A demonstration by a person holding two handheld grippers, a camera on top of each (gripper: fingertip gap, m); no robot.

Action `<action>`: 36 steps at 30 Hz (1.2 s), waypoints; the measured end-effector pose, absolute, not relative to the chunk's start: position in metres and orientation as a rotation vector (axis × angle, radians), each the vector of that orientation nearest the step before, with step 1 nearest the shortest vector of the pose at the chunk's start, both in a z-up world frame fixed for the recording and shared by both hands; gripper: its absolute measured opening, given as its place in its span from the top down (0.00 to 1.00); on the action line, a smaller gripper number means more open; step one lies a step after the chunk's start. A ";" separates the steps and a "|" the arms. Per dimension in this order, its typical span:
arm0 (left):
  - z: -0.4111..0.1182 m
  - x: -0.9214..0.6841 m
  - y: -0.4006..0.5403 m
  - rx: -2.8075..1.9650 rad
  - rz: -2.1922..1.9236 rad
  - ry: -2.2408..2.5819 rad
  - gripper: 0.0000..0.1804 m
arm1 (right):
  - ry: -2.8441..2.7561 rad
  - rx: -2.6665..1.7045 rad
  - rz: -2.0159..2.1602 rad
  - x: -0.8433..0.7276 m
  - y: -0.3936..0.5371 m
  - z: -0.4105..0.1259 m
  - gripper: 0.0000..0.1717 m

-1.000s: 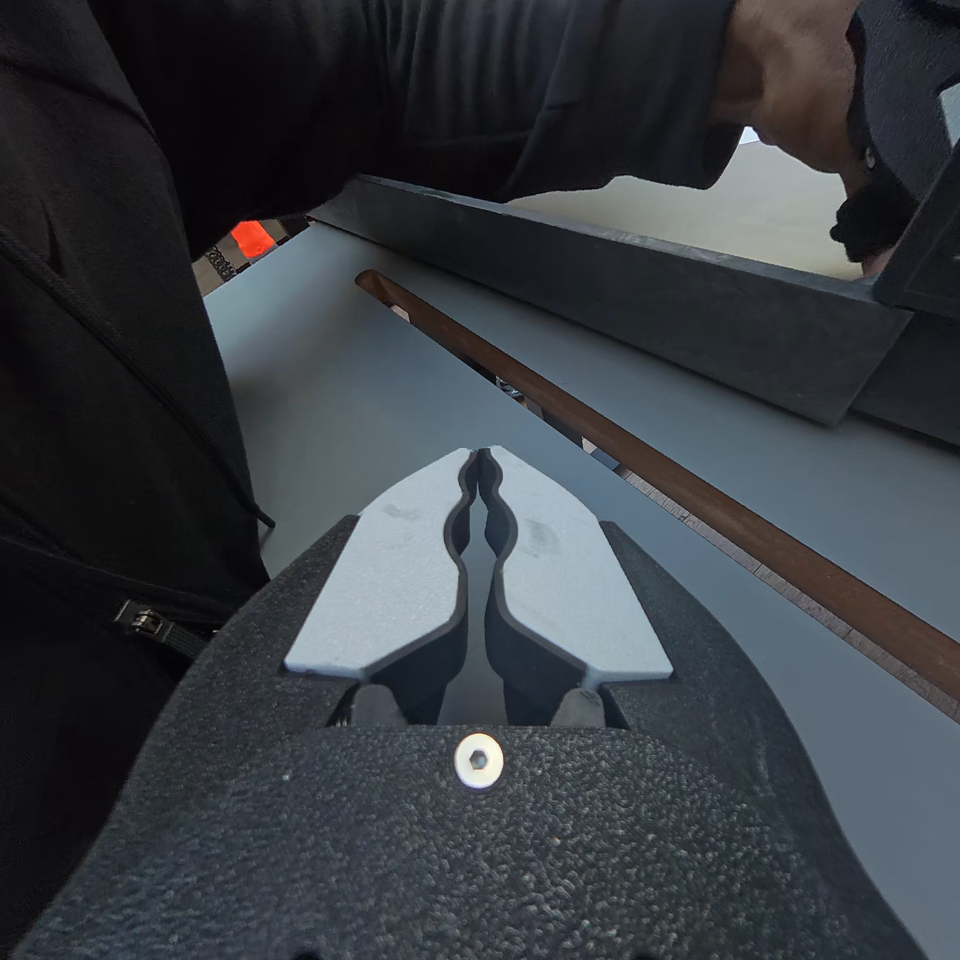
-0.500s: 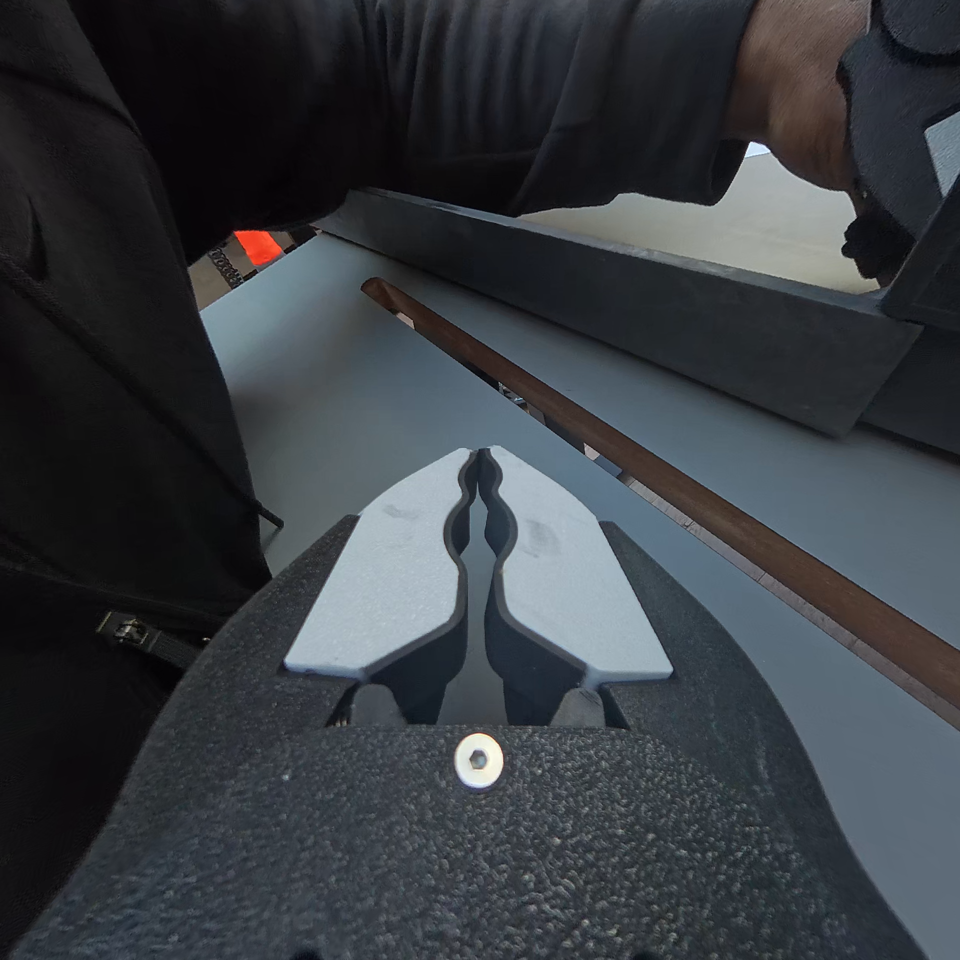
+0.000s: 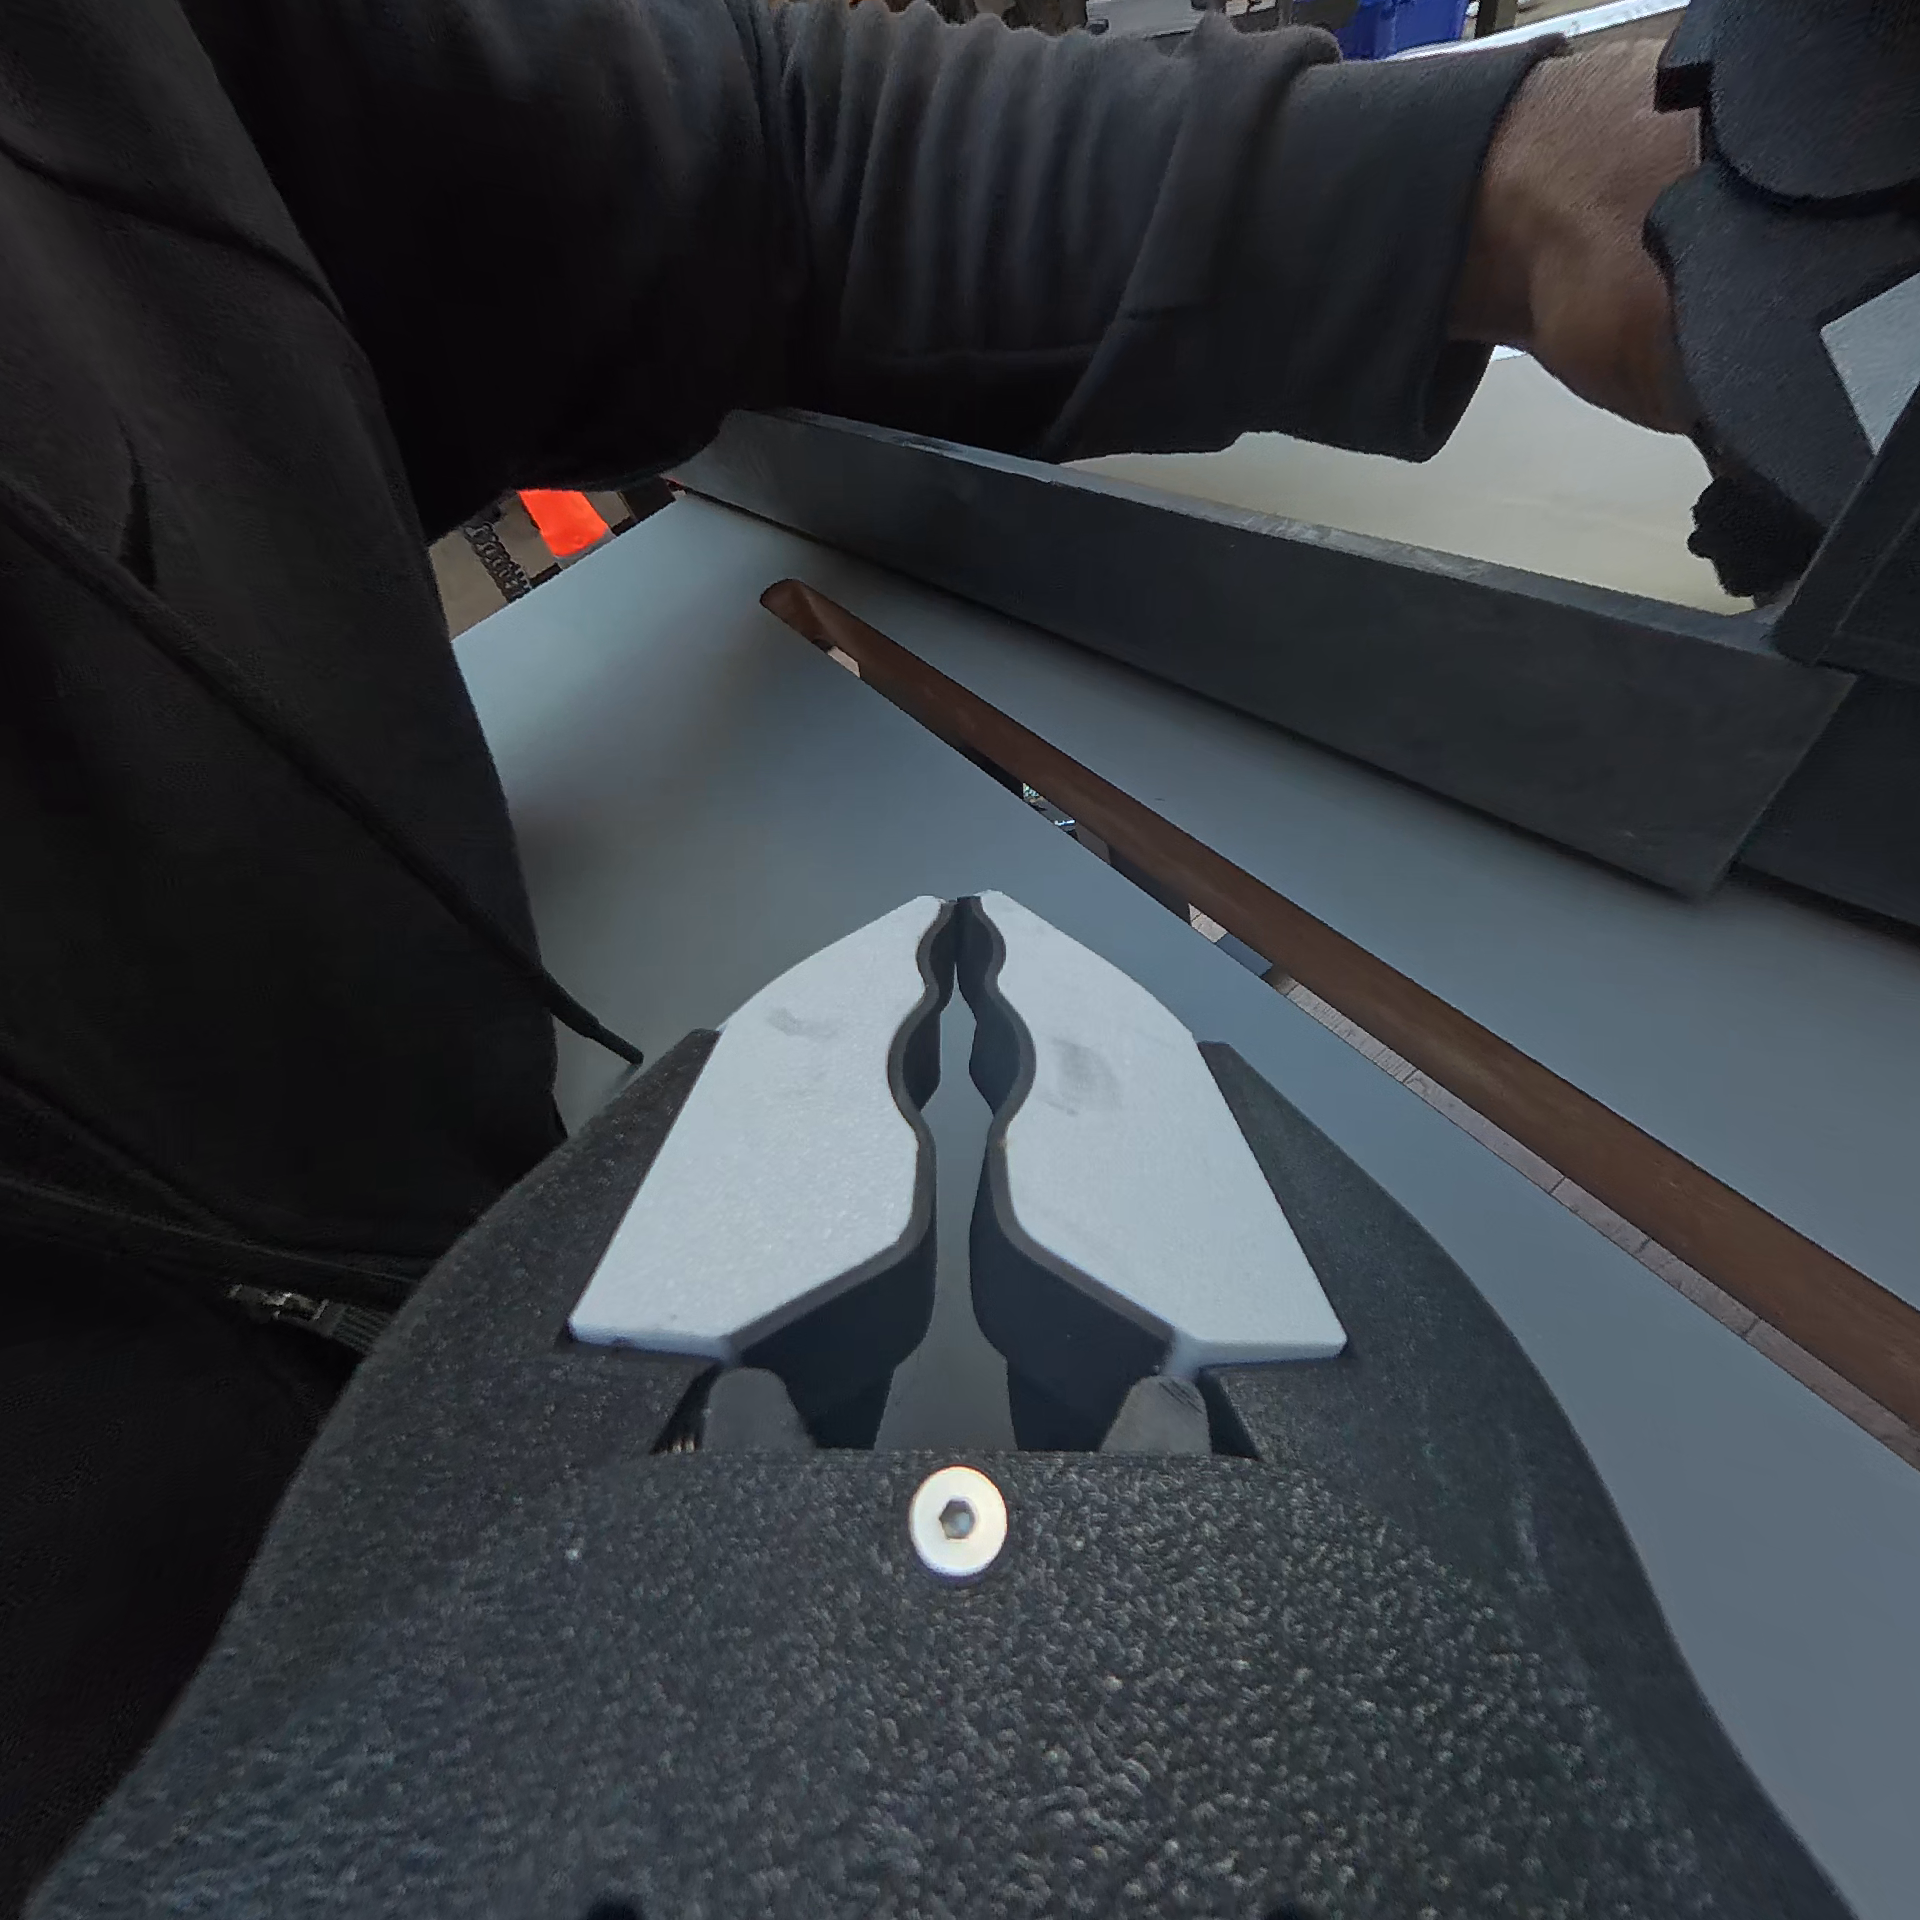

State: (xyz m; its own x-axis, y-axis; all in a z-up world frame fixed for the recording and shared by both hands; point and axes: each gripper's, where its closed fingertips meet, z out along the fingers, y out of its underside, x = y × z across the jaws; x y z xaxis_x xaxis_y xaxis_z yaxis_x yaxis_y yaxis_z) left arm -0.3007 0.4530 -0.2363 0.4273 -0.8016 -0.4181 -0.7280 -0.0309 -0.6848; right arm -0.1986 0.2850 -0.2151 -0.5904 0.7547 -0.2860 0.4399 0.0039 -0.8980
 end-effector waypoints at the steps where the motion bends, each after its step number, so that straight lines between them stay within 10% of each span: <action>1: -0.236 -0.301 0.453 -1.776 -0.103 1.311 0.95 | -2.005 -1.241 1.617 -0.198 0.285 -0.215 1.00; 36: -0.240 -0.303 0.446 -1.902 -0.138 1.175 0.96 | -2.000 -1.218 1.643 -0.197 0.284 -0.212 1.00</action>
State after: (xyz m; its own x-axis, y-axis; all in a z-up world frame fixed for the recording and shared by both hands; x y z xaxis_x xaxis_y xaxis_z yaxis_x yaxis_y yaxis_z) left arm -0.3035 0.4459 -0.2403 0.5478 -0.7701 -0.3267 -0.6736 -0.1744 -0.7183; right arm -0.1965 0.2843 -0.2122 -0.6052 0.7433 -0.2851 0.4239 -0.0022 -0.9057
